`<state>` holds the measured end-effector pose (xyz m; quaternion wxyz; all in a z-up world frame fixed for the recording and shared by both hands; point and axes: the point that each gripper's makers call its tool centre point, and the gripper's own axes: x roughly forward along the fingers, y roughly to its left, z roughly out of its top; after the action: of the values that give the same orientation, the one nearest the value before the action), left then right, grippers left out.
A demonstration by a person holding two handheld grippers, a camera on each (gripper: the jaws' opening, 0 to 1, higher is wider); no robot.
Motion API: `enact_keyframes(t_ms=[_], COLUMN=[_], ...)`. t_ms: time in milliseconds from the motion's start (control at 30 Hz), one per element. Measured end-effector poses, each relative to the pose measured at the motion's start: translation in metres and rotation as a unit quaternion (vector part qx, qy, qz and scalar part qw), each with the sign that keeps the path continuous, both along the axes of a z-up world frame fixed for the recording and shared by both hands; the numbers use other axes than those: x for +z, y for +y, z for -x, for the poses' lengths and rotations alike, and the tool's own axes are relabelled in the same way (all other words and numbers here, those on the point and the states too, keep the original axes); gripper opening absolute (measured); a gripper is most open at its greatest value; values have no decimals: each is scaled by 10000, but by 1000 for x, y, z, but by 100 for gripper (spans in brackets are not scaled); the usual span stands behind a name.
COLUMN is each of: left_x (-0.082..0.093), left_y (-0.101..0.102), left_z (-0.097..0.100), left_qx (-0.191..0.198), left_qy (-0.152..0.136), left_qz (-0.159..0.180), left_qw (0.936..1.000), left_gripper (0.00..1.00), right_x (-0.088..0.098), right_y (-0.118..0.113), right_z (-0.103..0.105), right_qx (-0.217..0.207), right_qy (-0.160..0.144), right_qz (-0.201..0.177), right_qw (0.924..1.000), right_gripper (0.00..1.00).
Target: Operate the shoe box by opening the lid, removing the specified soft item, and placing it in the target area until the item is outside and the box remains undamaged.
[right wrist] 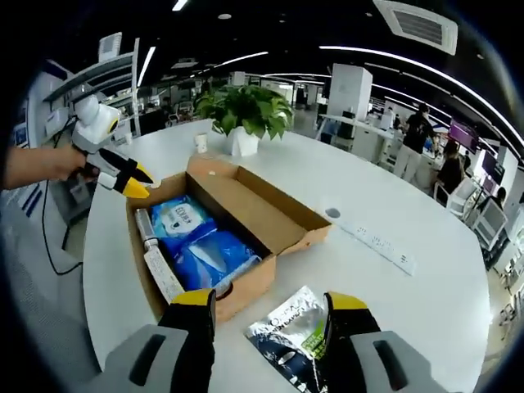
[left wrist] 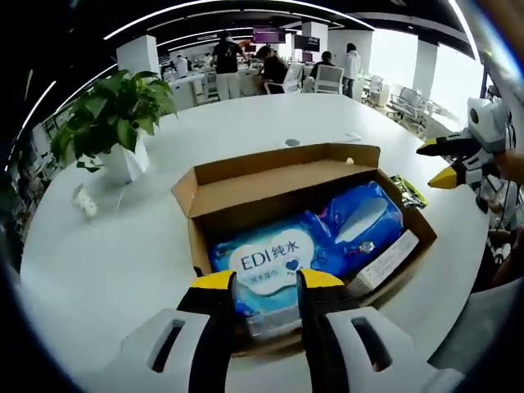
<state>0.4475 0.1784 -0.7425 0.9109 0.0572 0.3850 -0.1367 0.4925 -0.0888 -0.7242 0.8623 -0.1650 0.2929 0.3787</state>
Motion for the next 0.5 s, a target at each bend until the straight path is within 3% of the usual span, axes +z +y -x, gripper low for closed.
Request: enact_keyframes(t_ms=[233, 500], left_x=[-8, -22], left_y=[27, 39], left_z=[11, 21], left_qx=[131, 269], left_qy=[67, 183], left_qz=[-86, 76], left_qw=[9999, 9994], left_gripper=[27, 23], right_x=[0, -10], right_y=[28, 51], right_z=[-5, -6], right_qx=[352, 610], right_qy=[-84, -113], right_qz=[84, 223], right_qw=[9993, 9978], right_gripper=[47, 41])
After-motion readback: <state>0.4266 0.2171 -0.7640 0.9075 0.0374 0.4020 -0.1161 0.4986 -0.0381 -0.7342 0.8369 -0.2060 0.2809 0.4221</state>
